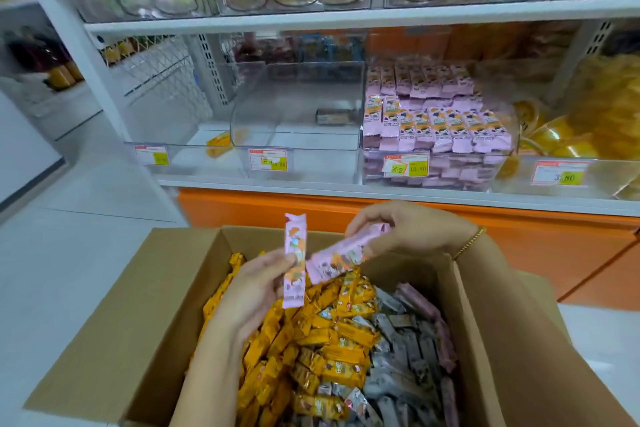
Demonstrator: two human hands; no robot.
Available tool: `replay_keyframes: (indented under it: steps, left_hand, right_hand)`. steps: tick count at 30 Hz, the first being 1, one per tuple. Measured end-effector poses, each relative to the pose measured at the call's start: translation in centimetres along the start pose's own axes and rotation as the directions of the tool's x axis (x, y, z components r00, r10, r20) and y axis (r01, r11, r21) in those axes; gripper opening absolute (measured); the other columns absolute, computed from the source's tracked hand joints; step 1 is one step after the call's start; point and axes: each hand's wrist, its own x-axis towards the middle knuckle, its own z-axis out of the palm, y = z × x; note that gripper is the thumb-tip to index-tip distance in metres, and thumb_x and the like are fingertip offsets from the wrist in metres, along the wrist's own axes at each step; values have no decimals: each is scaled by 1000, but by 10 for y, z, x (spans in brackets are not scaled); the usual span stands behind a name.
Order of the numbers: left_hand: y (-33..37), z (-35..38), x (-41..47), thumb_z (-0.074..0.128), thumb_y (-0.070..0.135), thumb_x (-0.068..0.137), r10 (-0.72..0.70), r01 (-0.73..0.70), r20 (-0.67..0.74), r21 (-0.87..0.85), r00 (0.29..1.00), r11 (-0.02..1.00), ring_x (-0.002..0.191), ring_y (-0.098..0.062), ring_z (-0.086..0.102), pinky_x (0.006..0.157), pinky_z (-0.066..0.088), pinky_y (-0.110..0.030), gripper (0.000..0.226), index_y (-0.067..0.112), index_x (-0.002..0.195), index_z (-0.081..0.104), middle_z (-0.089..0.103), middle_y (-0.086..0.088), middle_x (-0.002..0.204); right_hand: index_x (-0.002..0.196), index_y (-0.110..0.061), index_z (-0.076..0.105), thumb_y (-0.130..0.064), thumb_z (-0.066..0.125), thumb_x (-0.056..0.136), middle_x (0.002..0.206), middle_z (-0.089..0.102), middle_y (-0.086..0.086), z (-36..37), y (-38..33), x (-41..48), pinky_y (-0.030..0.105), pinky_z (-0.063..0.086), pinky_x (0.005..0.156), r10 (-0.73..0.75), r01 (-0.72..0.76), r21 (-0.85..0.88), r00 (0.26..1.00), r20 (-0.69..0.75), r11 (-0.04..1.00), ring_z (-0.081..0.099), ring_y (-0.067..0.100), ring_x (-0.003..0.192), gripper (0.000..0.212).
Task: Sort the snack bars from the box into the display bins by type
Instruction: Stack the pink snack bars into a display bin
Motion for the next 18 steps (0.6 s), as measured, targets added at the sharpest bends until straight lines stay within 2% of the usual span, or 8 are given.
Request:
replay_keyframes:
  steps: [2,4,6,8,9,12,14,18]
  left_hand:
    - [1,7,-5,60,18,79,-61,49,120,97,991,994,86,-28,63,68,53,-31,39,-3,111,65,68,-24,101]
    - [1,15,-10,59,17,82,-114,88,212,132,971,987,95,-32,66,76,55,-36,36,-1,113,65,67,-24,109]
    - [0,24,-12,59,16,82,-115,92,238,107,964,990,97,-32,68,79,57,-37,35,-1,113,64,68,-23,109]
    - [-1,31,-12,60,17,80,-61,46,196,84,979,995,97,-30,68,81,57,-37,39,-2,113,63,69,-20,108]
    - [-1,34,-10,61,17,78,-32,21,161,74,986,997,97,-29,67,81,57,-36,40,-2,113,63,69,-19,109]
    - [2,38,-7,61,13,78,8,-10,107,24,994,1000,97,-26,67,79,57,-37,41,-1,116,62,68,-18,112]
    - [6,40,-5,61,12,79,-1,1,122,2,993,1000,95,-26,68,79,58,-38,39,-1,116,62,68,-20,112]
    - [17,49,2,63,15,72,-30,37,80,-76,996,996,81,-23,72,69,59,-29,29,-2,95,68,72,-19,96]
  right_hand:
    - [102,-33,67,-21,76,76,101,64,-10,1,-4,-3,35,50,85,-1,10,-129,998,70,992,61,10,90,30]
    - [101,-39,65,-20,80,72,104,64,-12,8,-7,0,39,50,88,2,10,-171,998,68,985,60,8,94,38]
    - [101,-32,62,-12,81,70,91,67,-5,15,-10,5,45,51,80,-14,14,-26,1000,-3,1000,62,10,82,42]
    - [103,-17,58,-1,81,70,71,65,-10,19,-11,7,34,51,70,-10,20,174,998,-63,985,58,6,68,43]
    - [104,-13,55,2,79,71,68,64,-12,20,-12,7,28,49,69,-9,24,226,998,-66,974,57,4,65,43]
    - [104,-12,53,5,75,74,77,68,-5,21,-13,9,25,50,73,-17,42,331,997,-78,943,61,10,73,41]
    - [101,-13,56,4,75,74,87,65,9,23,-13,13,29,52,79,19,67,401,978,-207,914,61,18,80,38]
    - [97,-7,64,2,78,71,84,69,4,33,-18,22,19,54,75,83,182,506,886,-457,843,67,10,76,30]
